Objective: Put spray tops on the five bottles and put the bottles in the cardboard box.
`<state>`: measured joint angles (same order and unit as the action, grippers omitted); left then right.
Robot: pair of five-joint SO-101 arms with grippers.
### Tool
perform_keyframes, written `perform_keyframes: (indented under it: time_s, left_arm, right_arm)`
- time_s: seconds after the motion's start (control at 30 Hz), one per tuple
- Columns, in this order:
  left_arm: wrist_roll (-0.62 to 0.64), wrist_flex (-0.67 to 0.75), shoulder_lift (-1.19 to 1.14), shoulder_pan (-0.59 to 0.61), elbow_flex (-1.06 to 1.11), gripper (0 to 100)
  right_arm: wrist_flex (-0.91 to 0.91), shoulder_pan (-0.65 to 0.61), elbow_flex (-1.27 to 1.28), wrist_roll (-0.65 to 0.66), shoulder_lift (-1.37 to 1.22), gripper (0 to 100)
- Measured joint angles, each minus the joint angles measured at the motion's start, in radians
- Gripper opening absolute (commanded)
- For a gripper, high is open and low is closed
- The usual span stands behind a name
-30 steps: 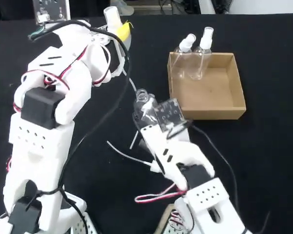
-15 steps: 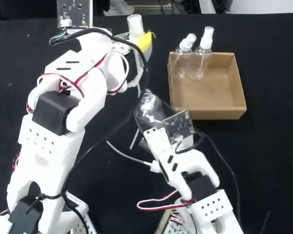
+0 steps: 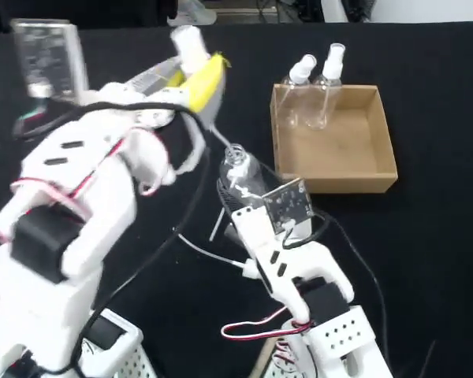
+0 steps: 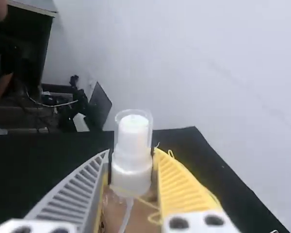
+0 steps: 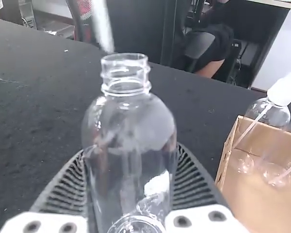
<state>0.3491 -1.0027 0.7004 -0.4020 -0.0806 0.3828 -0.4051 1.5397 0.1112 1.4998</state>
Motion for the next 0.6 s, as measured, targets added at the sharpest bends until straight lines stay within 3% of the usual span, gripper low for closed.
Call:
perform_keyframes:
  time_s: [0.2, 0.6]
  left_arm:
    - [-0.012, 0.141, 0.000, 0.002, 0.127, 3]
    - [-0.031, 0.163, 0.002, 0.038, 0.127, 3]
  right_arm:
    - [0.000, 0.000, 0.000, 0.000, 0.000, 1.0]
    - [0.000, 0.000, 0.000, 0.000, 0.002, 1.0]
